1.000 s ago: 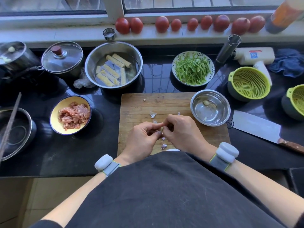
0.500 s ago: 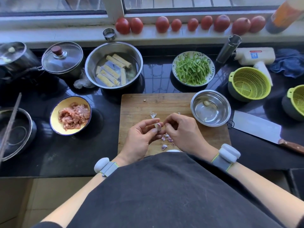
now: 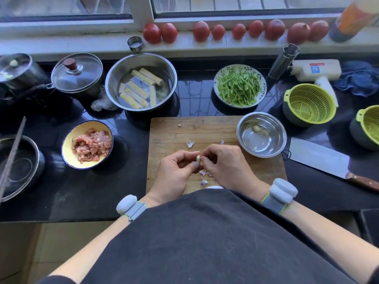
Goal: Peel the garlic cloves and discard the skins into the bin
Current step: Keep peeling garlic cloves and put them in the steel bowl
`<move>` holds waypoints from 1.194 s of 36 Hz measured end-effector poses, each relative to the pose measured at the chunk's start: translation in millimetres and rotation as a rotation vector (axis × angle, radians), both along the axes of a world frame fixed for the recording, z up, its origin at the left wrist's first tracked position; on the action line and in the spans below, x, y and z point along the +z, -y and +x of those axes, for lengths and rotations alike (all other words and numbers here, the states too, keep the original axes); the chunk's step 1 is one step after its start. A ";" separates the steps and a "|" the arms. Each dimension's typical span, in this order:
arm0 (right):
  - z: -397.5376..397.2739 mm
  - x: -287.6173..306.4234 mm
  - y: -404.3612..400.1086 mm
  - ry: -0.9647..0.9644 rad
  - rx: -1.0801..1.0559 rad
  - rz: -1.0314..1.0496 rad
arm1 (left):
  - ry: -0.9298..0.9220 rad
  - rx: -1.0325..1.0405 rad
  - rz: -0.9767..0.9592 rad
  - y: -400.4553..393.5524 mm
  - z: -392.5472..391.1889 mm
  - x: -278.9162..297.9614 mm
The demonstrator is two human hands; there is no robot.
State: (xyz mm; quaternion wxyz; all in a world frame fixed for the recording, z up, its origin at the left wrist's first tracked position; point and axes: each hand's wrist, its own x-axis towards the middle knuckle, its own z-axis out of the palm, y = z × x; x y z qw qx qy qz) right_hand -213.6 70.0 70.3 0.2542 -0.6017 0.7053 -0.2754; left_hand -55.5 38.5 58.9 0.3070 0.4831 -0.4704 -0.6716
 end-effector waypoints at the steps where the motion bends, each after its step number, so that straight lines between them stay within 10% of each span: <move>1: -0.3 -0.5 -0.1 0.004 0.001 0.004 | 0.012 -0.007 -0.008 0.0 0.4 -0.5; 43: -13.6 -8.1 -2.0 0.031 0.201 -0.241 | -0.142 -0.064 0.246 4.8 4.8 3.3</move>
